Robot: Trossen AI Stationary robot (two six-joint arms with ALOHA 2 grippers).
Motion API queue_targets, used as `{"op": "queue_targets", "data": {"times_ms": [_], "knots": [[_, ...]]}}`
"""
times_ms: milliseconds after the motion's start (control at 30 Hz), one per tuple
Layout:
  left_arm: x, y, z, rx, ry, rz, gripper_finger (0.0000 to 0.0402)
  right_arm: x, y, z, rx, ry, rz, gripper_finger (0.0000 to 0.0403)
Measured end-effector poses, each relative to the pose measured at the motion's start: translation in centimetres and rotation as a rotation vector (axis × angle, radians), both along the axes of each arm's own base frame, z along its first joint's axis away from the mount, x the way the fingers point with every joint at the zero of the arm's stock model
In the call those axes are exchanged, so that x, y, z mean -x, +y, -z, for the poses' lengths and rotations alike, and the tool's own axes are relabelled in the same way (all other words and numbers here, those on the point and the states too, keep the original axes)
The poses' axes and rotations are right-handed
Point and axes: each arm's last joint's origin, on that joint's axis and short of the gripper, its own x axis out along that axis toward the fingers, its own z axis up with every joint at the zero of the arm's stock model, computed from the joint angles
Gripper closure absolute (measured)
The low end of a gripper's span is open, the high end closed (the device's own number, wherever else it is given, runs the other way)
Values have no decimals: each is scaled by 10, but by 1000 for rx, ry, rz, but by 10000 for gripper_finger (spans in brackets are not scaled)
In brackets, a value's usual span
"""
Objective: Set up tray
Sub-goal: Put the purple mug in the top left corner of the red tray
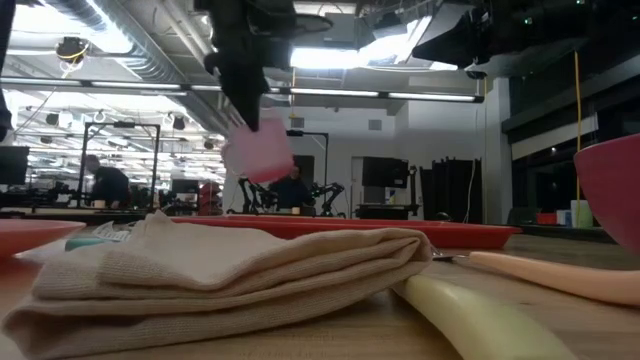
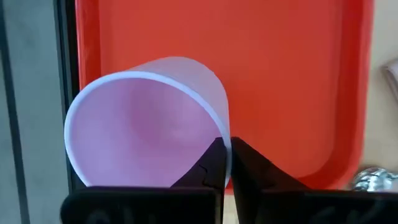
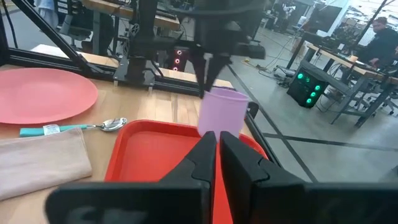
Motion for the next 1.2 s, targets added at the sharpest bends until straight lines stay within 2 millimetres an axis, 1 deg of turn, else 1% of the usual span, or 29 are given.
{"op": "queue_targets", "data": {"times_ms": [200,400,600,833,1033,1200], "knots": [[-1,27,11,8,40,-47,399,0,0,0,-6,-1,0,374],[2,42,17,14,59,-76,399,0,0,0,-6,-1,1,374],[5,50,17,-1,51,-68,399,0,0,0,-4,-1,1,374],[4,59,15,-49,7,-40,399,0,0,-1,0,-7,0,374],[6,63,15,-59,6,-47,399,0,0,-1,4,-8,0,374],[9,68,15,-60,7,-61,399,0,0,-3,61,-19,-6,374]]}}
